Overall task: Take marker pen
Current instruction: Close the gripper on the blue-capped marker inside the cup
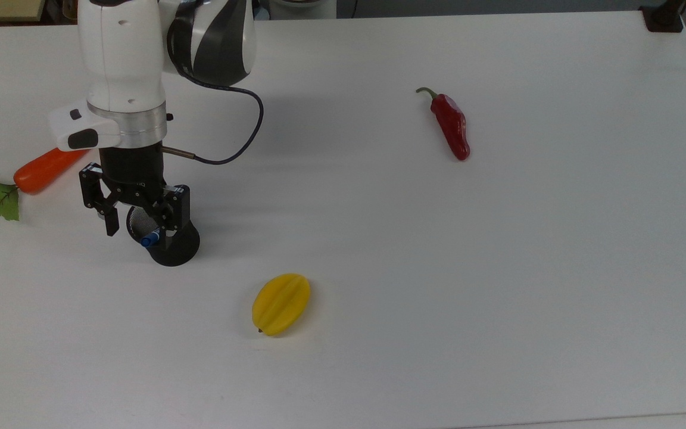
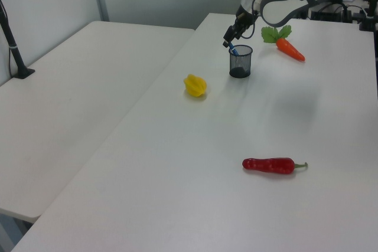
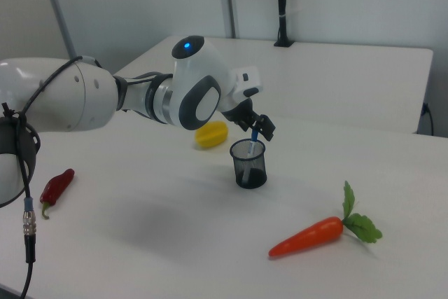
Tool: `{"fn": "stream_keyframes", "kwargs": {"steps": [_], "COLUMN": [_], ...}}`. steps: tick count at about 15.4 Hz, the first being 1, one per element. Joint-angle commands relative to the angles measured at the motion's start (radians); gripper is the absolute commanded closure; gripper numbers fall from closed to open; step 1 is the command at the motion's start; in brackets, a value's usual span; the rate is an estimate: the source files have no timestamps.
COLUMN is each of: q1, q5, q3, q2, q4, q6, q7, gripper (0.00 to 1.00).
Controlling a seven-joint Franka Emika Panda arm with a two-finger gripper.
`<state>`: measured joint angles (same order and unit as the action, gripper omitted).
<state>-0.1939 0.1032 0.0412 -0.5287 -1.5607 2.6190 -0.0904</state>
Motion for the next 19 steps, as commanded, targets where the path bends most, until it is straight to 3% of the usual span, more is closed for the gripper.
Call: {"fn": "stream_keyframes", "kwargs": {"steps": [1,3,6,11,15,19], "q1": [0.010,0.008,0.008,0.011,0.010,0.008], "q5": [0.052,0.053,0.053,0.053,0.052,0.041], "q3": [-0.003,-0.003,-0.003,-0.003,-0.003,-0.003], "q2": [0.004,0.004,0.004,0.006,0.009,0.021], "q4": [-0.007,-0.007,-0.009,-0.012,-0.012,-0.009], "q6": [0.021,0.021,0.021,0.019,0.019,0.010], "q7": [-0.020,-0.020,-0.020,-0.019,-0.023,-0.023], "gripper": [0.41,0.52,0.56,0.77,0.84,0.84]}}
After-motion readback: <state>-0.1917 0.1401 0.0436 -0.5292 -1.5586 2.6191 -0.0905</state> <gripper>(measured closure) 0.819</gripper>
